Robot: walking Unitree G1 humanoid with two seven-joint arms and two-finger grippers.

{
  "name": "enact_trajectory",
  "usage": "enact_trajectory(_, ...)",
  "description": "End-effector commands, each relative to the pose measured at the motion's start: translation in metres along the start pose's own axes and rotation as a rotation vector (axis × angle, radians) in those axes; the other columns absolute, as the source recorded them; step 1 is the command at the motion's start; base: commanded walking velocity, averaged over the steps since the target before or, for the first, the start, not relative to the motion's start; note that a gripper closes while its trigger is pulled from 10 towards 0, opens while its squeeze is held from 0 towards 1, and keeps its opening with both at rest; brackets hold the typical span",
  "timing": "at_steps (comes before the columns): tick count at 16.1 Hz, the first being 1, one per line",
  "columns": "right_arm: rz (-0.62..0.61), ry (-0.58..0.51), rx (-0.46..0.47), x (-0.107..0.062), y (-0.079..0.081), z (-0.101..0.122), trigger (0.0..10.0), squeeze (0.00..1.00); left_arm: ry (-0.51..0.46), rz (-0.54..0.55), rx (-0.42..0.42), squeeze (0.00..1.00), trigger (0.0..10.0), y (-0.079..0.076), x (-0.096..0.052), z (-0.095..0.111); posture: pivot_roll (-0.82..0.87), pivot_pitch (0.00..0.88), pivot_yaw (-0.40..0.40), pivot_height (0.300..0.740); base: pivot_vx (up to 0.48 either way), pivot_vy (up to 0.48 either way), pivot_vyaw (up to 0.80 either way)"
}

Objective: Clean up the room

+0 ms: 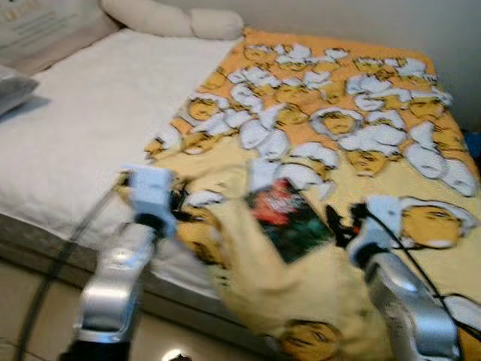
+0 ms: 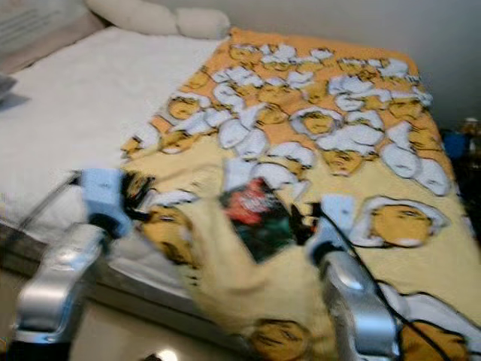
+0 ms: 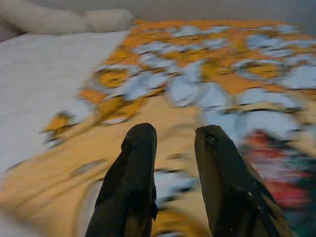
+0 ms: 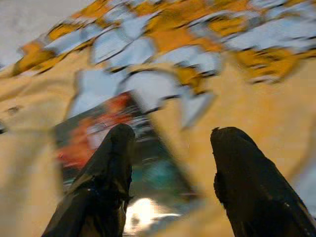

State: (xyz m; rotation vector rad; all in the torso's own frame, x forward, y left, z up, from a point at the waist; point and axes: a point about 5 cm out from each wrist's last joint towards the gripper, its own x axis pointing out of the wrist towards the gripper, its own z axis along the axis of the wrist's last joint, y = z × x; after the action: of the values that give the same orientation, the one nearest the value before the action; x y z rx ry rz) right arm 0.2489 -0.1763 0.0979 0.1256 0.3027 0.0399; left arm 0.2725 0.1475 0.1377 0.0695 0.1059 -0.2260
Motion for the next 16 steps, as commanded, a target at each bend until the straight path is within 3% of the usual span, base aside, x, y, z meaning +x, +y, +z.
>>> enact_trajectory(1, 0.029, -0.003, 0.021, 0.0, 0.005, 0.002, 10.0, 0.0, -0.007, 0.024, 0.021, 0.0, 10.0, 0.008, -0.001, 0.003, 0.03, 0.0, 0.022, 0.74, 0.0, -0.48, 0.0)
enact_trajectory(2, 0.034, -0.002, 0.025, 0.0, 0.005, 0.002, 10.0, 0.0, -0.007, 0.024, 0.02, 0.0, 10.0, 0.008, -0.001, 0.003, 0.03, 0.0, 0.021, 0.74, 0.0, -0.48, 0.0)
enact_trajectory(3, 0.079, 0.002, 0.043, -0.001, 0.007, 0.001, 10.0, 1.0, -0.012, 0.027, 0.022, 0.0, 10.0, 0.009, -0.001, 0.004, 0.03, 0.0, 0.021, 0.74, 0.0, -0.24, 0.0)
enact_trajectory(8, 0.147, 0.059, 0.116, 0.003, 0.004, -0.005, 10.0, 1.0, 0.039, -0.009, -0.003, 0.0, 10.0, 0.013, -0.002, 0.001, 0.03, 0.0, 0.029, 0.74, 0.0, 0.0, 0.0)
enact_trajectory(9, 0.152, 0.063, 0.127, 0.005, 0.004, -0.005, 10.0, 1.0, 0.04, -0.015, -0.005, 1.0, 10.0, 0.013, -0.002, 0.001, 0.03, 0.0, 0.032, 0.74, 0.0, 0.0, 0.0)
enact_trajectory(11, 0.187, 0.088, 0.17, 0.01, 0.005, -0.007, 10.0, 1.0, 0.04, -0.04, -0.02, 1.0, 10.0, 0.014, -0.002, 0.002, 0.03, 0.0, 0.036, 0.74, 0.0, 0.0, 0.0)
enact_trajectory(14, 0.252, 0.128, 0.245, 0.022, 0.01, -0.01, 10.0, 1.0, 0.041, -0.079, 0.023, 1.0, 10.0, 0.016, -0.001, 0.006, 0.04, 0.0, 0.031, 0.74, 0.0, 0.0, 0.0)
enact_trajectory(16, 0.353, 0.104, 0.217, 0.025, 0.019, -0.002, 10.0, 1.0, 0.033, -0.042, 0.082, 1.0, 10.0, 0.02, -0.001, 0.008, 0.05, 0.0, 0.022, 0.74, 0.0, 0.0, 0.0)
